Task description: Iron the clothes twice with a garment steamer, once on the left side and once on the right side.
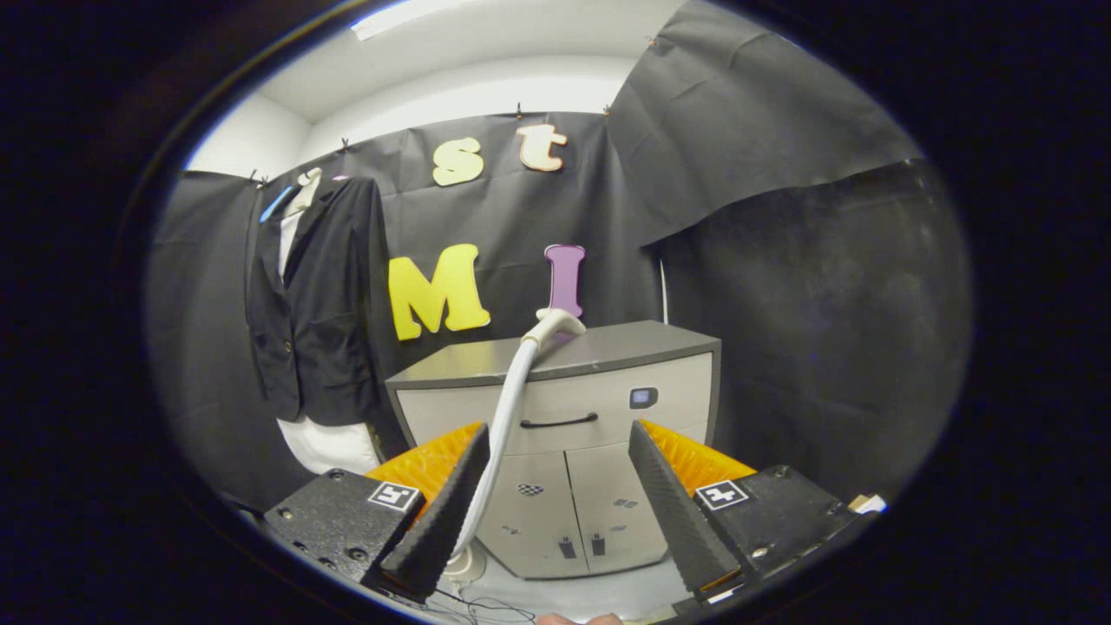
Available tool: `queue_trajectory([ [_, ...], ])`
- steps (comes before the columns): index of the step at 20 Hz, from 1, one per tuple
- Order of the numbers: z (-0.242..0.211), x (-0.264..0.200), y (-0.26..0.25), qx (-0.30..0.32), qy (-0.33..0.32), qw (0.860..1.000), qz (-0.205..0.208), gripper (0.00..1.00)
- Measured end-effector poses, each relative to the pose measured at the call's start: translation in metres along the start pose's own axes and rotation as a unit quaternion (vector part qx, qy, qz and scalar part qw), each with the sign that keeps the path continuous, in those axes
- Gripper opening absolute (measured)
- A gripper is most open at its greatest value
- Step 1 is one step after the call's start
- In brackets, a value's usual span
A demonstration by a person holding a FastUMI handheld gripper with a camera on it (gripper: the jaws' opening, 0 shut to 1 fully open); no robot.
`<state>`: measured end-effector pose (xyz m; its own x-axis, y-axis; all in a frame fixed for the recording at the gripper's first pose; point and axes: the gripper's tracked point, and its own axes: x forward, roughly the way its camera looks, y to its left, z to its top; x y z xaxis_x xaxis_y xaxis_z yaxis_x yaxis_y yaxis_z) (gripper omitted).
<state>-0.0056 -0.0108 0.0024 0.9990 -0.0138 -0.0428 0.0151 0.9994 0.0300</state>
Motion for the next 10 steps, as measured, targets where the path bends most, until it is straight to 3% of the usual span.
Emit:
queue_trajectory([
  [10, 0.031, 0.018, 0.02, 0.004, 0.022, 1.0, 0.007, 1.0],
])
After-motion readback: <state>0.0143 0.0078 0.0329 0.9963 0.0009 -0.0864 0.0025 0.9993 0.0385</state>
